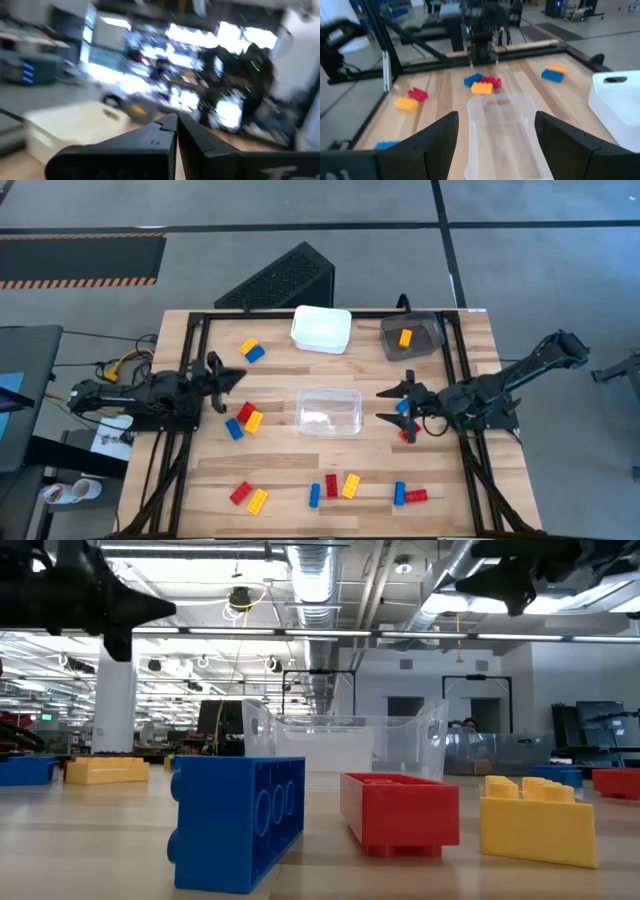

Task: Sort & place blocks by color
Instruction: Put the top left blue block into the white bin, then put the top left red block into the transparent bin

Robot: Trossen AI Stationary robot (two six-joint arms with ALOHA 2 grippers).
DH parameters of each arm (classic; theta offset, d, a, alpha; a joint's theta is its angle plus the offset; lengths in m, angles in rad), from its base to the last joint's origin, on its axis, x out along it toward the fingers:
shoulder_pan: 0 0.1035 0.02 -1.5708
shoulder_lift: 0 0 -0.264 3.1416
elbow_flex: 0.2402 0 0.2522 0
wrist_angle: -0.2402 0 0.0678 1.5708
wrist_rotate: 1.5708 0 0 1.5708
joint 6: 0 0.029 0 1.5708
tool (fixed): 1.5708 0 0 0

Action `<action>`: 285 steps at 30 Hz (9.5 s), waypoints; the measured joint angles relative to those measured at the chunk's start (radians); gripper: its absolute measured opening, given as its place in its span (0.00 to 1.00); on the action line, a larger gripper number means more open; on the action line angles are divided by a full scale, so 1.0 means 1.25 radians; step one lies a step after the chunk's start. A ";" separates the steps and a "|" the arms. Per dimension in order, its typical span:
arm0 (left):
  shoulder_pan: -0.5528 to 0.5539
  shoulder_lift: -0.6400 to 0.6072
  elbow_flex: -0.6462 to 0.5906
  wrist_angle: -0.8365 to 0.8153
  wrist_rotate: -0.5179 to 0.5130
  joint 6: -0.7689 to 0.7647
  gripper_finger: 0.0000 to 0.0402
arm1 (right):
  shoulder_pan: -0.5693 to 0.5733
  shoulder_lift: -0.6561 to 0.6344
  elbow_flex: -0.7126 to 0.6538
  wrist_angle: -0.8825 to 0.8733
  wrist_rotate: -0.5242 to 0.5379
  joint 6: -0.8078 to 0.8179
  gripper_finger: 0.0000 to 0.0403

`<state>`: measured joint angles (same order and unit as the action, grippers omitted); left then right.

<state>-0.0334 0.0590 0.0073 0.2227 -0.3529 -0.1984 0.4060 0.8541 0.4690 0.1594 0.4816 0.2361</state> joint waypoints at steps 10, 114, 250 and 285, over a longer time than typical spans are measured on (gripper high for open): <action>0.062 0.139 0.140 -0.244 -0.119 -0.099 0.11 | -0.059 0.055 0.000 0.027 -0.005 -0.069 0.70; 0.382 1.138 0.613 -0.597 0.220 -0.004 0.82 | 0.082 -0.005 0.022 0.082 0.014 -0.111 0.70; -0.256 0.855 0.388 -0.767 -0.035 -0.852 0.60 | 0.044 -0.001 0.022 0.029 0.014 -0.064 0.70; -0.205 0.921 0.492 -0.659 -0.256 -0.563 0.26 | 0.044 0.004 0.021 0.016 0.038 -0.063 0.70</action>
<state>-0.2902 1.2107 0.6228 -0.6011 -0.6730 -0.9017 0.4610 0.8585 0.4957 0.1789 0.5289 0.1568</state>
